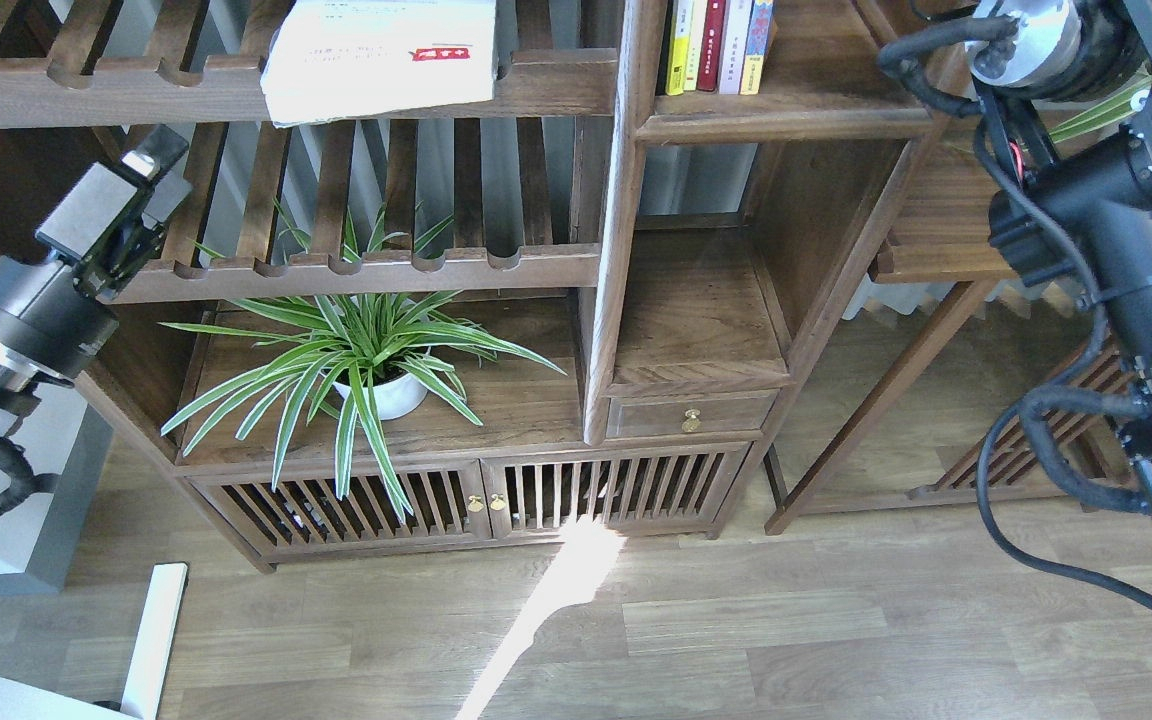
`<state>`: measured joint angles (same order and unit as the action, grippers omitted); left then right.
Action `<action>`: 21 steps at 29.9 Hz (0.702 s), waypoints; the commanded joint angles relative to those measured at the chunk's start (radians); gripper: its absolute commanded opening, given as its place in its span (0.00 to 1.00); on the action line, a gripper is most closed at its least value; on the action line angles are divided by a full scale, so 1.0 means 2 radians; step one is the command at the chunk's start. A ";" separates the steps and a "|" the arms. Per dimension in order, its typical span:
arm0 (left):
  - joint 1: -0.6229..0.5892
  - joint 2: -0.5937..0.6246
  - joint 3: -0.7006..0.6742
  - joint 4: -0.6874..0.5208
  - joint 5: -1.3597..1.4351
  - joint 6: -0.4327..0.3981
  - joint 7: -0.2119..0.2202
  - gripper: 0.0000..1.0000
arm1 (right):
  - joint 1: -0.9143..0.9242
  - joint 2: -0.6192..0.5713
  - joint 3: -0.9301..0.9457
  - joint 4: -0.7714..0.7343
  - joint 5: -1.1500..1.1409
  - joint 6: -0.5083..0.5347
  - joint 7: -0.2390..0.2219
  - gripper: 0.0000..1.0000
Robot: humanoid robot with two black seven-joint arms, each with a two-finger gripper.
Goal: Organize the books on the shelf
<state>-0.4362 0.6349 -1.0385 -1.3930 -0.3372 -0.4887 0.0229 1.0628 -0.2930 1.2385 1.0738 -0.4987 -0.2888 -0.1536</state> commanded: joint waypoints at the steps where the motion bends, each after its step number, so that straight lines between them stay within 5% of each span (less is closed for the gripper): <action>1: -0.003 0.000 0.004 -0.004 0.000 0.000 0.000 0.97 | -0.018 0.000 0.014 0.024 0.001 0.005 0.002 0.99; 9: -0.004 -0.007 0.009 -0.008 -0.008 0.000 0.000 0.93 | -0.096 0.002 0.033 0.096 0.002 0.038 0.018 0.99; 21: -0.009 -0.065 0.010 -0.024 -0.013 0.000 0.001 0.93 | -0.154 0.024 0.101 0.104 0.002 0.242 0.033 0.99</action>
<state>-0.4504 0.5369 -1.0170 -1.4300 -0.3630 -0.4887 0.0246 0.7897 -0.2495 1.4160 1.2757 -0.4940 0.1002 -0.0875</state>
